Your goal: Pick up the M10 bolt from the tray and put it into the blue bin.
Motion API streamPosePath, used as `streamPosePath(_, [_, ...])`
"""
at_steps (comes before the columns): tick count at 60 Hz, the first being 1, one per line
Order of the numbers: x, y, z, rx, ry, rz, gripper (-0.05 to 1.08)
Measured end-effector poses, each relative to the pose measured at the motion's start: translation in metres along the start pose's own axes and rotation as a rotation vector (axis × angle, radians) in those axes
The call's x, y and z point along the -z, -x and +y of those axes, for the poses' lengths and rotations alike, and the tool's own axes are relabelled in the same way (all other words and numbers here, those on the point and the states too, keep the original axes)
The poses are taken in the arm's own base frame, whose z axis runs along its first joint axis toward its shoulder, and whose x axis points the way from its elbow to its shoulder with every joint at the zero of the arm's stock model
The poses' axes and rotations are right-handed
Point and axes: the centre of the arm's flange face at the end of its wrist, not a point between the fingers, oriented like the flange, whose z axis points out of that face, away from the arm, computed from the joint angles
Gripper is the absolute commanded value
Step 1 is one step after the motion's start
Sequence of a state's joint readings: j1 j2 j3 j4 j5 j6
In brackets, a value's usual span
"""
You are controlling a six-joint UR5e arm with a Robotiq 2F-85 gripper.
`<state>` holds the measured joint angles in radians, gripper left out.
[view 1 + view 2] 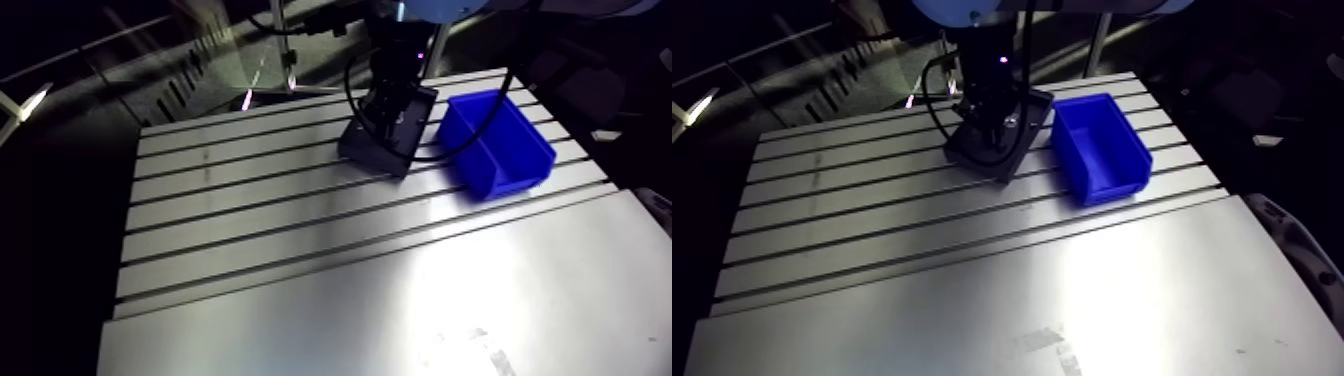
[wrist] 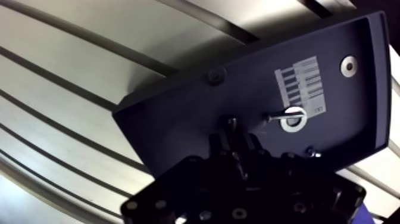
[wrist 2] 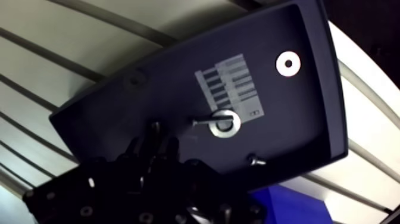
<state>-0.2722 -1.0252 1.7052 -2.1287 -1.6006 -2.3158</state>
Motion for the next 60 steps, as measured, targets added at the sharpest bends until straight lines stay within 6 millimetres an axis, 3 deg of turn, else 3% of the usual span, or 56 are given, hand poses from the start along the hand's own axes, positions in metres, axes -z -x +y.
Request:
streamPosePath(33, [0.002, 0.000, 0.001, -0.001, 0.004, 0.003, 0.87])
streamPosePath(47, [0.012, 0.001, 0.001, 0.009, 0.006, 0.013, 0.94])
streamPosePath(60, [0.036, 0.005, -0.003, 0.026, 0.013, 0.031, 1.02])
